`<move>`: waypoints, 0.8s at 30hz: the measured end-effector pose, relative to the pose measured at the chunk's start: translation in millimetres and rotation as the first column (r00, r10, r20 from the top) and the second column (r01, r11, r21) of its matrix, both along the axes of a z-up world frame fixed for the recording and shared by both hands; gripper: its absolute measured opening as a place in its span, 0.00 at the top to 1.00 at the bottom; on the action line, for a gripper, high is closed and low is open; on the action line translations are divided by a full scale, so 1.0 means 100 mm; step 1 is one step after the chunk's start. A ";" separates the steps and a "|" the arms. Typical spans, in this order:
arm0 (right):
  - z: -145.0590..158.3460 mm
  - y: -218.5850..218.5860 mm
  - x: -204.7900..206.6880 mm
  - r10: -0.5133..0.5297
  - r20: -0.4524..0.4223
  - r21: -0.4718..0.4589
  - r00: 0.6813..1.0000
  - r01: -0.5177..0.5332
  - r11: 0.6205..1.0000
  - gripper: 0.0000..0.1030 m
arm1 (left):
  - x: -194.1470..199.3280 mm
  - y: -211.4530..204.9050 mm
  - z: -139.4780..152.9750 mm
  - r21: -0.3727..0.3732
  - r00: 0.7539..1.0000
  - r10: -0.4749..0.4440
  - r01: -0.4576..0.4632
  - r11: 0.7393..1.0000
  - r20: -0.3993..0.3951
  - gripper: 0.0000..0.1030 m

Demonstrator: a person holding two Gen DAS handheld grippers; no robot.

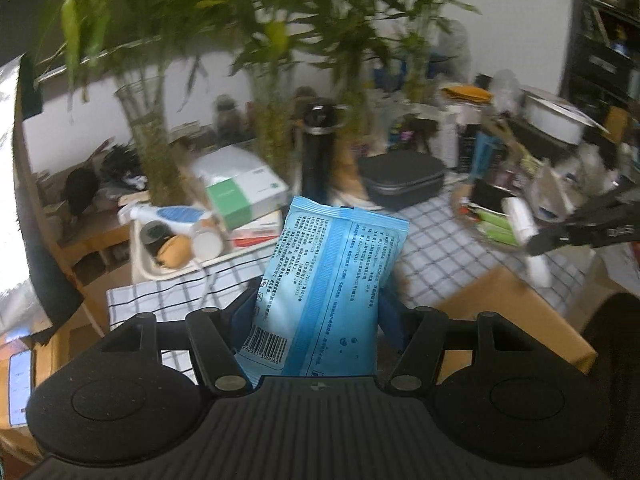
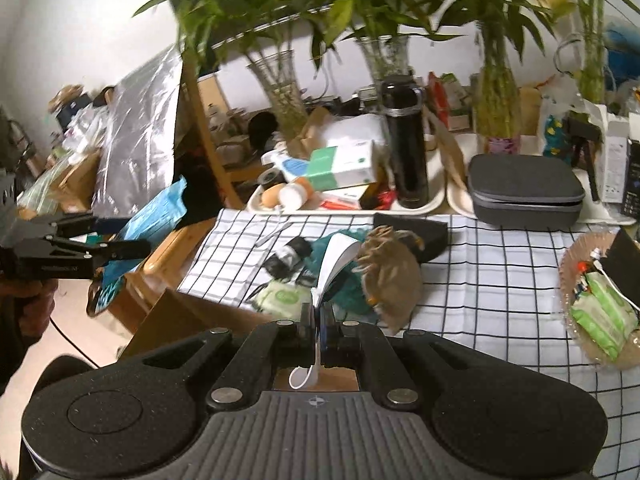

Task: Organize soft objects
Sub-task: 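Carry the blue packet into the cardboard box and open the left gripper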

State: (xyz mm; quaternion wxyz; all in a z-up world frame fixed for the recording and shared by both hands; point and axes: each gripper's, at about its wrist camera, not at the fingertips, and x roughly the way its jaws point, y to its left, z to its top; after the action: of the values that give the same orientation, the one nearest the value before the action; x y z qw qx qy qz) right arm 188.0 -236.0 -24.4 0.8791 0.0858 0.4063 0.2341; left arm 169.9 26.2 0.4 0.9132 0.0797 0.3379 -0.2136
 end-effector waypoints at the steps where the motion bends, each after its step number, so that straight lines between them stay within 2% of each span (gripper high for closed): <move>1: 0.00 0.02 -0.03 0.004 -0.001 -0.003 1.000 -0.004 1.000 0.96 | -0.04 -0.04 0.00 0.002 1.000 -0.018 0.018 1.000 0.001 0.39; 10: -0.07 0.08 -0.28 0.045 -0.017 -0.012 0.999 -0.045 0.999 0.96 | -0.32 -0.27 -0.19 -0.009 0.985 -0.169 0.169 0.986 -0.037 0.38; 15: -0.09 0.09 -0.37 0.068 -0.022 -0.024 0.997 -0.069 0.997 0.96 | -0.48 -0.43 -0.32 0.024 0.965 -0.258 0.259 0.966 -0.039 0.32; 16: -0.10 0.08 -0.37 0.070 -0.024 -0.025 0.997 -0.070 0.997 0.96 | -0.50 -0.45 -0.33 0.028 0.965 -0.261 0.261 0.965 -0.031 0.29; 17: -0.11 0.08 -0.38 0.071 -0.026 -0.025 0.997 -0.071 0.997 0.96 | -0.51 -0.46 -0.34 0.033 0.966 -0.257 0.258 0.966 -0.025 0.21; 18: -0.12 0.08 -0.38 0.072 -0.028 -0.022 0.997 -0.072 0.997 0.96 | -0.53 -0.47 -0.35 0.039 0.969 -0.245 0.246 0.968 -0.017 0.17; 24: -0.21 0.02 -0.40 0.075 -0.049 0.004 0.996 -0.075 0.997 0.96 | -0.53 -0.47 -0.39 0.104 0.996 -0.081 0.086 0.991 -0.046 0.17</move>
State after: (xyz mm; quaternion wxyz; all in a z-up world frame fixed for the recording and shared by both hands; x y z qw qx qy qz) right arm 148.1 -234.4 -45.9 0.8593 0.0773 0.4306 0.2650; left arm 117.4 -20.9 -38.4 0.8906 0.1377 0.3641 -0.2351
